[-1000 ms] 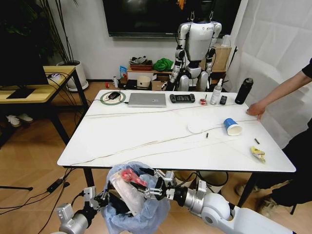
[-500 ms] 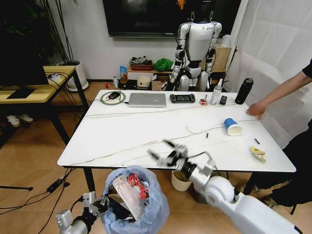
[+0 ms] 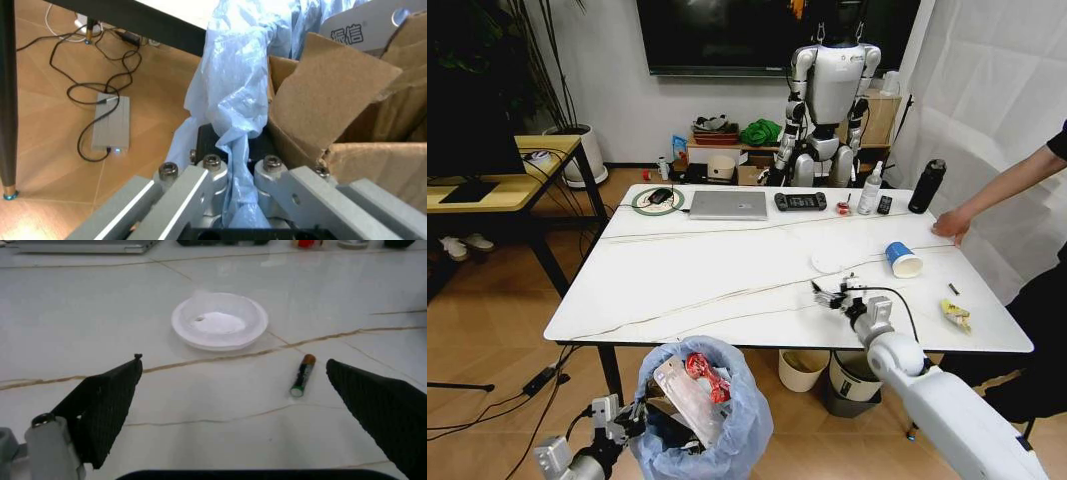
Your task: Pick up the trash bin and place the trash from the table into it.
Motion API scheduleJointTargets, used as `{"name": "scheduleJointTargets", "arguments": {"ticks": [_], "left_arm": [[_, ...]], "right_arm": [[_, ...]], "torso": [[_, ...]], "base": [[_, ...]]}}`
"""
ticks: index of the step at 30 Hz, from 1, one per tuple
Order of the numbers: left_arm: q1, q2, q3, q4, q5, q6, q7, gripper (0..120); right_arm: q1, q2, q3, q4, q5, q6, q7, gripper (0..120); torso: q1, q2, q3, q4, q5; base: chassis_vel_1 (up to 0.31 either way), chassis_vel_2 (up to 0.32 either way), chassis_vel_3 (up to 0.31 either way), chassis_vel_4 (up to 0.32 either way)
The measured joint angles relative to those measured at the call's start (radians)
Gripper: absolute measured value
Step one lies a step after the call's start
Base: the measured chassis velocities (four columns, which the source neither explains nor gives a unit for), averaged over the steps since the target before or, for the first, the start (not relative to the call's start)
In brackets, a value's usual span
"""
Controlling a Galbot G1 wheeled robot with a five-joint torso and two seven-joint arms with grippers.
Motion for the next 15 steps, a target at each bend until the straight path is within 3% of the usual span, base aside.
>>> {"name": "scheduleJointTargets", "arguments": {"ticks": [7, 12, 15], "left_arm": [[0.005, -0.012, -0.005, -0.007, 0.000, -0.002, 0.003, 0], [0.006, -0.012, -0.011, -0.010, -0.002, -0.003, 0.005, 0], [0.005, -0.008, -0.014, -0.011, -0.006, -0.003, 0.005, 0]], "right_arm": [[0.047, 0.005, 0.016, -0.095, 0.001, -0.003, -0.048, 99], [0.064, 0.004, 0.003, -0.141, 0.001, -0.001, -0.063, 86], [0.079, 0.007, -0.008, -0.177, 0.001, 0.003, -0.078, 70]], "torso": [[0.000, 0.000, 0.000, 0.0000, -0.0001], [0.000, 0.000, 0.000, 0.0000, -0.0002], [0.000, 0.000, 0.000, 0.0000, -0.0003]], "base": [[0.000, 0.000, 0.000, 0.000], [0.000, 0.000, 0.000, 0.000], [0.000, 0.000, 0.000, 0.000]]}}
